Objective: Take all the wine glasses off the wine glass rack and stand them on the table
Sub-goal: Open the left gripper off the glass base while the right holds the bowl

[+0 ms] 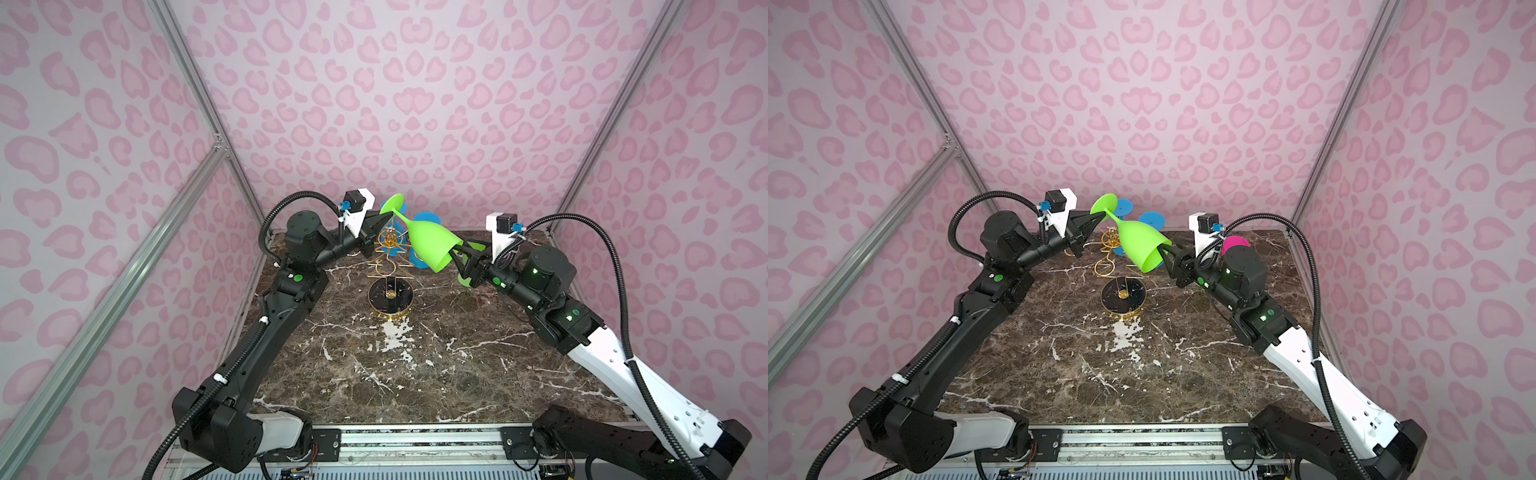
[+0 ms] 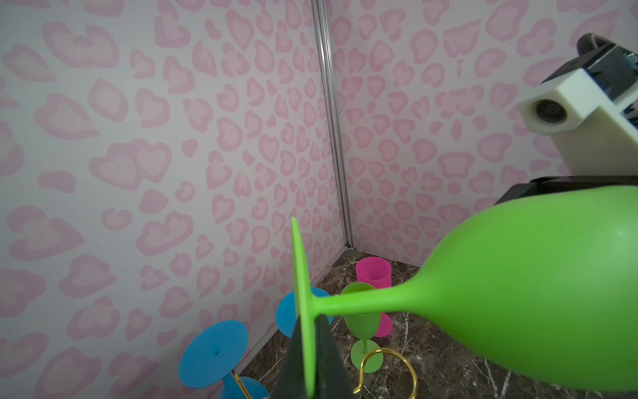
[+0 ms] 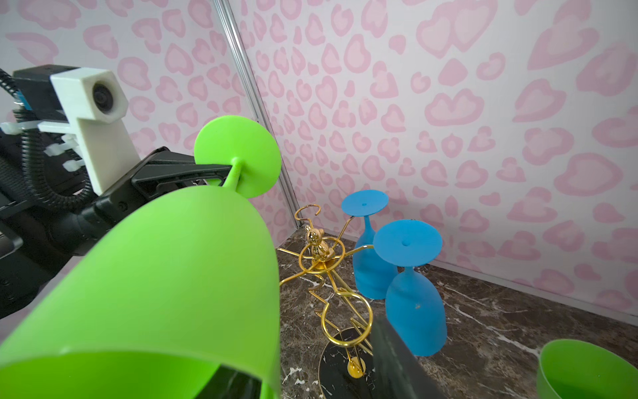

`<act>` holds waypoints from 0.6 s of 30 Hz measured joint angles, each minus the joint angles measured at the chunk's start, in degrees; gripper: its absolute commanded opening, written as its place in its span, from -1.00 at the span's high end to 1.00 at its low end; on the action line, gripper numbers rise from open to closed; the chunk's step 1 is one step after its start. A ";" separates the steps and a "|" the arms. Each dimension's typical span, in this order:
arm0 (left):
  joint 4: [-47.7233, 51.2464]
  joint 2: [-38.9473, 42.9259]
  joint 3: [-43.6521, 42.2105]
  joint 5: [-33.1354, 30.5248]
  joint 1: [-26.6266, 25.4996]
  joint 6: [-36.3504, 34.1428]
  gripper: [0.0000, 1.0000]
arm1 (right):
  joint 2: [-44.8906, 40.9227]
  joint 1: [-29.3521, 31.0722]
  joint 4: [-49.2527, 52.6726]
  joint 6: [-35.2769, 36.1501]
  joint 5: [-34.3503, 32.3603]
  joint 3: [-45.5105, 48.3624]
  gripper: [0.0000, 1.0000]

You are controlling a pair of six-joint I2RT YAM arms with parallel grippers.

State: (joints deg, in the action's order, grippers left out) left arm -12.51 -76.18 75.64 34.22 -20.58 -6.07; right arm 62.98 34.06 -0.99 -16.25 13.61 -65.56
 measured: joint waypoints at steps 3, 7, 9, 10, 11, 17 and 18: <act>0.00 -0.31 0.24 0.24 0.00 0.44 0.94 | 1.09 -0.07 -1.09 0.02 1.09 -0.76 0.42; 0.66 -1.09 1.42 0.83 0.07 1.44 0.94 | 1.60 -0.11 -1.73 0.00 1.99 -1.09 0.69; 0.68 -1.31 2.05 1.01 0.07 1.51 0.94 | 1.62 -0.15 -2.38 -0.02 2.84 -1.09 0.85; 0.63 -1.44 2.36 1.22 0.07 1.68 0.94 | 1.62 -0.09 -2.67 -0.02 2.99 -1.18 0.94; 0.63 -1.60 2.49 1.29 0.07 1.81 0.94 | 1.60 -0.07 -2.80 -0.09 3.08 -1.31 1.00; 0.83 -2.45 3.43 2.23 0.11 3.04 0.47 | 0.98 -0.11 -2.51 -0.70 2.60 -1.51 1.00; 0.87 -2.47 3.63 2.25 0.11 3.23 0.33 | 0.61 -0.11 -2.32 -0.70 2.62 -1.51 1.00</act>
State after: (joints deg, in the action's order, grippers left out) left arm -11.64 -78.65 79.26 36.47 -20.47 -2.83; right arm 63.59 33.95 -3.31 -16.95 16.23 -67.07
